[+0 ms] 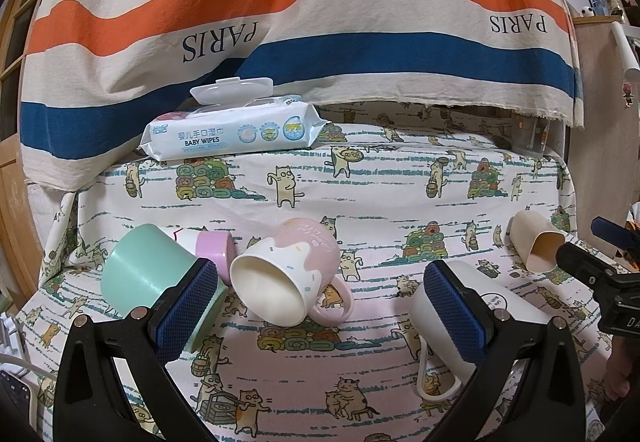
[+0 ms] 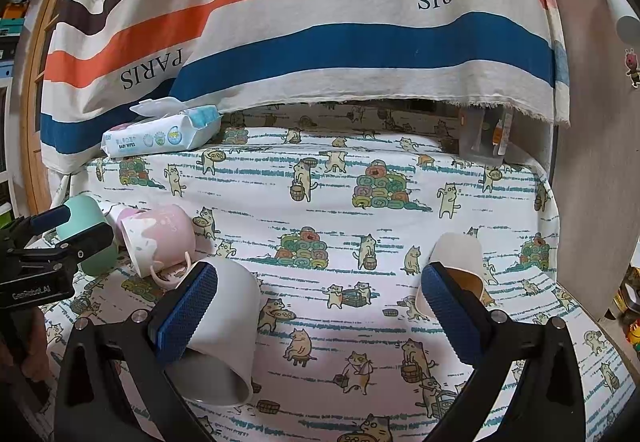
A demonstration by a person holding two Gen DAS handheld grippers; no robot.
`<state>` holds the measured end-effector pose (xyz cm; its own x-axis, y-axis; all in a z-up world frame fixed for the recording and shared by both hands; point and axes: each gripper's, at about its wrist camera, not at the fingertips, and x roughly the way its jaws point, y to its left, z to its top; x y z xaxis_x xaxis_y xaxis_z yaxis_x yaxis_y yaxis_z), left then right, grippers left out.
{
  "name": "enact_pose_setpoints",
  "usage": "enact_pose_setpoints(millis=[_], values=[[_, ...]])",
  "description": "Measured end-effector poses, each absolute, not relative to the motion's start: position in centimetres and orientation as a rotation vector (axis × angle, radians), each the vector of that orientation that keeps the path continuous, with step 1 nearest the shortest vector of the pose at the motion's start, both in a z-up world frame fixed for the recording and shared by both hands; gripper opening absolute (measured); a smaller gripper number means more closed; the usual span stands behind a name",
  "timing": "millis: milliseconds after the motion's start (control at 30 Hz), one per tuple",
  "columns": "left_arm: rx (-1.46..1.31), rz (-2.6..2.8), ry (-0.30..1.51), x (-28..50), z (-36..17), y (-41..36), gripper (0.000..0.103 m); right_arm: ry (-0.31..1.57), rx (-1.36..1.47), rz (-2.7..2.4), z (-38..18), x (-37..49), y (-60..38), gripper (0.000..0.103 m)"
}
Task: Flip cup upside down
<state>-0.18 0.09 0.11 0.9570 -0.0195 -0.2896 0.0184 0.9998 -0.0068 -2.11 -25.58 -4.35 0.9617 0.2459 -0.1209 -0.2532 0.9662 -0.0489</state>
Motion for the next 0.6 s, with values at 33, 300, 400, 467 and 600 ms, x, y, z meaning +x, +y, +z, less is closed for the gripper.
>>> enact_pose_setpoints(millis=[33, 300, 400, 467, 600], values=[[-0.004, -0.019, 0.293, 0.00, -0.02, 0.01, 0.102, 0.114, -0.064, 0.253, -4.36, -2.11, -25.58, 0.103], [-0.003, -0.020, 0.293, 0.05, -0.01, -0.09, 0.102, 0.115, -0.065, 0.253, -4.36, -2.06, -25.54, 0.103], [-0.003, -0.020, 0.293, 0.05, -0.01, -0.10, 0.102, 0.115, -0.064, 0.252, -4.36, -2.05, -25.54, 0.103], [-0.003, -0.020, 0.293, 0.06, -0.01, -0.11, 0.102, 0.116, -0.065, 0.253, -4.36, -2.02, -25.53, 0.103], [-0.003, -0.019, 0.293, 0.05, -0.01, -0.11, 0.102, 0.117, -0.065, 0.253, -4.39, -2.02, -25.56, 0.103]])
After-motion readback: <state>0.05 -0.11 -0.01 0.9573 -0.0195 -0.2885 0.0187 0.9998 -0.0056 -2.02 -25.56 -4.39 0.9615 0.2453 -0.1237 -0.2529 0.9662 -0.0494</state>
